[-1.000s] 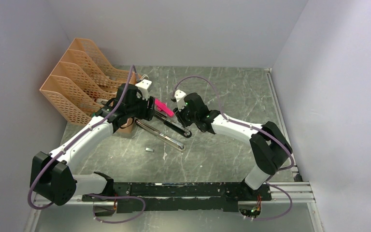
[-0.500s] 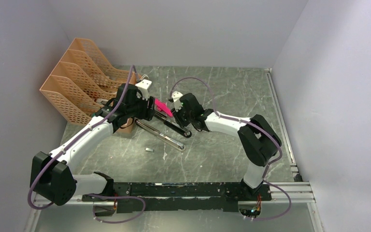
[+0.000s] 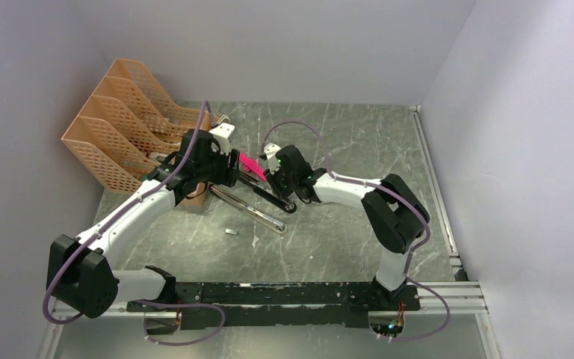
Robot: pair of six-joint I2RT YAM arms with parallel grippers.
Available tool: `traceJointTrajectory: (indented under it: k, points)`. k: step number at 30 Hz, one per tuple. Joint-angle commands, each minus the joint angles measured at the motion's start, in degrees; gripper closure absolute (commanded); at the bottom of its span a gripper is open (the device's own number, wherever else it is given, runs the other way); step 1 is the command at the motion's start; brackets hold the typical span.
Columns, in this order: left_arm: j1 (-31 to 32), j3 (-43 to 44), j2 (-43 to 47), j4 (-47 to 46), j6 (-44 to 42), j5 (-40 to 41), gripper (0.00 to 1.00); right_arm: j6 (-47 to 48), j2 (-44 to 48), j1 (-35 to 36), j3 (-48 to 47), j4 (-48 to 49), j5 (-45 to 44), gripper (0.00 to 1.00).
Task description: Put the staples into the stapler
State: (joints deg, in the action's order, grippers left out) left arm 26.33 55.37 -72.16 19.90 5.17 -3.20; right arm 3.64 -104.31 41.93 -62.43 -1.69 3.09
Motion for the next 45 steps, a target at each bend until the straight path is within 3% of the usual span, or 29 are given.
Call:
traceJointTrajectory:
  k: [1,18,31,45]
  points:
    - [-0.32,-0.25,1.23,-1.36,-0.55,0.69,0.36,-0.41,0.66,-0.23,-0.14,-1.38,-1.25,0.68]
    - [-0.31,-0.27,1.06,-1.35,-0.56,0.5,0.36,-0.63,4.47,-0.36,2.39,-5.29,-4.11,0.68]
    - [-0.38,0.51,0.16,-0.09,-0.61,1.49,0.37,-1.35,8.86,-0.51,3.76,0.66,-1.72,0.71]
    - [-3.81,3.3,-7.05,-0.12,-0.07,-0.98,0.39,2.58,1.29,-1.2,-0.73,1.08,4.18,0.68]
